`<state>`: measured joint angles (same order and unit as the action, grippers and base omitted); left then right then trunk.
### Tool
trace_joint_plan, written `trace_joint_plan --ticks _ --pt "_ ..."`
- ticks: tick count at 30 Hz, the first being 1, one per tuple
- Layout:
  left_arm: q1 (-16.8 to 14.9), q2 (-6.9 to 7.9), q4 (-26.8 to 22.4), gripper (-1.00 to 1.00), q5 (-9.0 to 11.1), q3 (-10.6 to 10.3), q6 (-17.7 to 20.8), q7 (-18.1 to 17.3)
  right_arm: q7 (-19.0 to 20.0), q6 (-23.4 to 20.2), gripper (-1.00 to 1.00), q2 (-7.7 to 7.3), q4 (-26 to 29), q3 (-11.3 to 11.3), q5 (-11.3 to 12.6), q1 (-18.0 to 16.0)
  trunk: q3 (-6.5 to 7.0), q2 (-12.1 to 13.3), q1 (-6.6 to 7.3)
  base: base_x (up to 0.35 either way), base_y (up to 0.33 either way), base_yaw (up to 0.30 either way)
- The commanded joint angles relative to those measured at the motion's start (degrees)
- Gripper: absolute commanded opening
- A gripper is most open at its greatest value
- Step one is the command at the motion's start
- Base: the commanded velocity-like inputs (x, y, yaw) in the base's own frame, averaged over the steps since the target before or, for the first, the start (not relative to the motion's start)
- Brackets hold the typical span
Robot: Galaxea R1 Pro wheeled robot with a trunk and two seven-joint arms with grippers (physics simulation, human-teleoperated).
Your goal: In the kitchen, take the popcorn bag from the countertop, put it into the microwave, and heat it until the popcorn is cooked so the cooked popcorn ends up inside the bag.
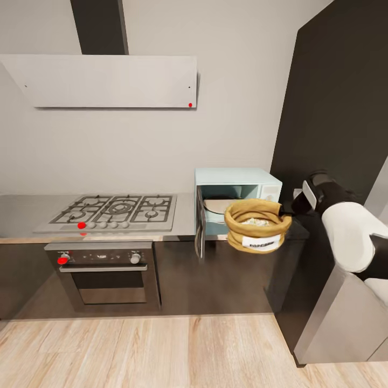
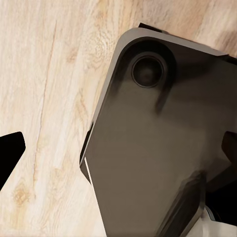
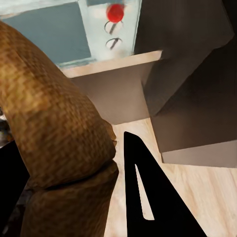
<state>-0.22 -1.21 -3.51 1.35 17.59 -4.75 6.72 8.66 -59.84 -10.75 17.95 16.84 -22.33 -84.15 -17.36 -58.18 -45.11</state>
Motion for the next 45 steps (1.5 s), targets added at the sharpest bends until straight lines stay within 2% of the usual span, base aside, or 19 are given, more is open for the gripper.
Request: trace_joint_plan --ticks 1,5,8,12,21,31,38,45 --pt "-0.03 -0.02 -0.01 1.0 0.14 0.08 -0.17 0.13 0.4 -0.17 -1.0 0.02 -0.74 0.35 -0.78 -0.83 -0.08 -0.04 -0.01 0.0 0.0 0.0" --pt "-0.04 -0.02 -0.01 1.0 0.14 0.08 -0.17 0.13 -0.15 -0.17 -1.0 0.16 -2.9 0.39 -0.78 -3.35 -0.08 -0.04 -0.01 0.0 0.0 0.0" --pt "-0.04 -0.02 -0.01 1.0 0.14 0.08 -0.17 0.13 -0.49 -0.17 -1.0 0.98 -3.14 0.41 -0.78 -4.03 -0.08 -0.04 -0.01 0.0 0.0 0.0" --pt "-0.04 -0.02 -0.01 1.0 0.14 0.08 -0.17 0.13 -0.51 -0.17 -1.0 1.36 -3.16 0.47 -0.8 -4.16 -0.08 -0.04 -0.01 0.0 0.0 0.0" --pt "-0.04 -0.02 -0.01 1.0 0.14 0.08 -0.17 0.13 -0.29 -0.17 -1.0 1.43 -2.75 -0.12 -1.13 -4.18 -0.08 -0.04 -0.01 0.0 0.0 0.0" --pt "-0.04 -0.02 0.01 1.0 0.14 0.08 -0.17 0.13 -0.25 -0.17 -1.0 1.43 -2.62 0.22 -1.09 -4.18 -0.08 -0.04 -0.01 0.0 0.0 0.0" --pt "-0.04 -0.02 -0.01 1.0 0.14 0.08 -0.17 0.13 -0.1 -0.17 -1.0 0.93 -2.5 0.22 -0.91 -4.26 -0.08 -0.04 -0.01 0.0 0.0 -0.004" --pt "-0.04 -0.02 -0.01 1.0 0.14 0.08 -0.17 0.13 -0.35 -0.17 -1.0 0.92 -3.0 -0.01 -1.04 -4.27 -0.08 -0.04 -0.01 0.0 0.0 -0.234"
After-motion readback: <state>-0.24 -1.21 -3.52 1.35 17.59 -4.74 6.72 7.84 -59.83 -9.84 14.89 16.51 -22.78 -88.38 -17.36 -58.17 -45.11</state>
